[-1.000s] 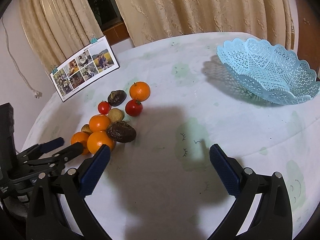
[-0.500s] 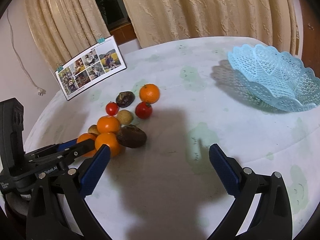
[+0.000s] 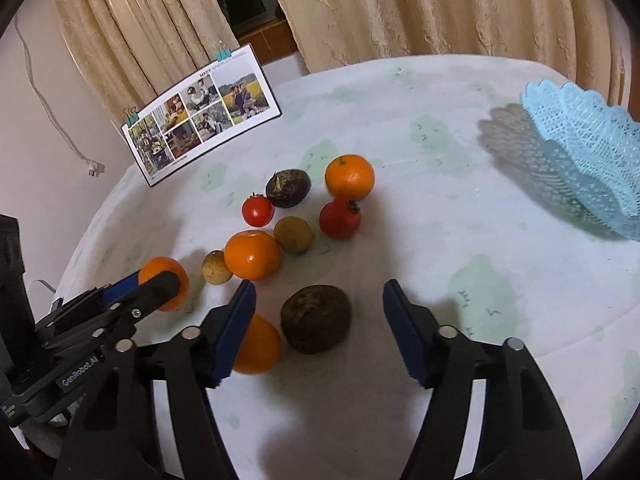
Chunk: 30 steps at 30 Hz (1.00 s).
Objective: Organize fruits
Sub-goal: 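Close left tool on a large orange while right tool moves toward a dark brown fruit, then close right tool around the dark brown round fruit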
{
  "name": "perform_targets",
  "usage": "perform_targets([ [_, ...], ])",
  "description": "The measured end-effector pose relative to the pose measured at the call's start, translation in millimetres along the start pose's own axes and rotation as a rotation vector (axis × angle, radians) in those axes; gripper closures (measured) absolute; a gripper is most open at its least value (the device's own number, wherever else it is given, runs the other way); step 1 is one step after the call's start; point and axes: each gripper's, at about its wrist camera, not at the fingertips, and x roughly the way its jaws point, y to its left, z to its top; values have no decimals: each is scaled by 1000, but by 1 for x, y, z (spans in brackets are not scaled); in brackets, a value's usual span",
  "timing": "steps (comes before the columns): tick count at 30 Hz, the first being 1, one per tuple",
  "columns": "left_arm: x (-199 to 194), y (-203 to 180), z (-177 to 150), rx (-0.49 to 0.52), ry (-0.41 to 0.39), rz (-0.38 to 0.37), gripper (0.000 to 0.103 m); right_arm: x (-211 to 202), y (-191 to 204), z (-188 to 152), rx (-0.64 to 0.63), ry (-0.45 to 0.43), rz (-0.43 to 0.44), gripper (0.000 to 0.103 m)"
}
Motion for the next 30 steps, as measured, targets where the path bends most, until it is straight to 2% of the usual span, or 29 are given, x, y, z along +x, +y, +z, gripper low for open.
perform_targets([
  [4,-3,3,1,-1,-12,11,66,10,2,1,11,31,9,41],
  [15,-3,4,0,-9,-11,22,66,16,2,6,-3,58,-50,48],
  [19,-3,7,0,-18,-10,24,66,12,-6,5,-10,63,-53,48],
  [30,-2,9,0,-30,-7,32,66,12,6,-3,-71,82,-36,49],
])
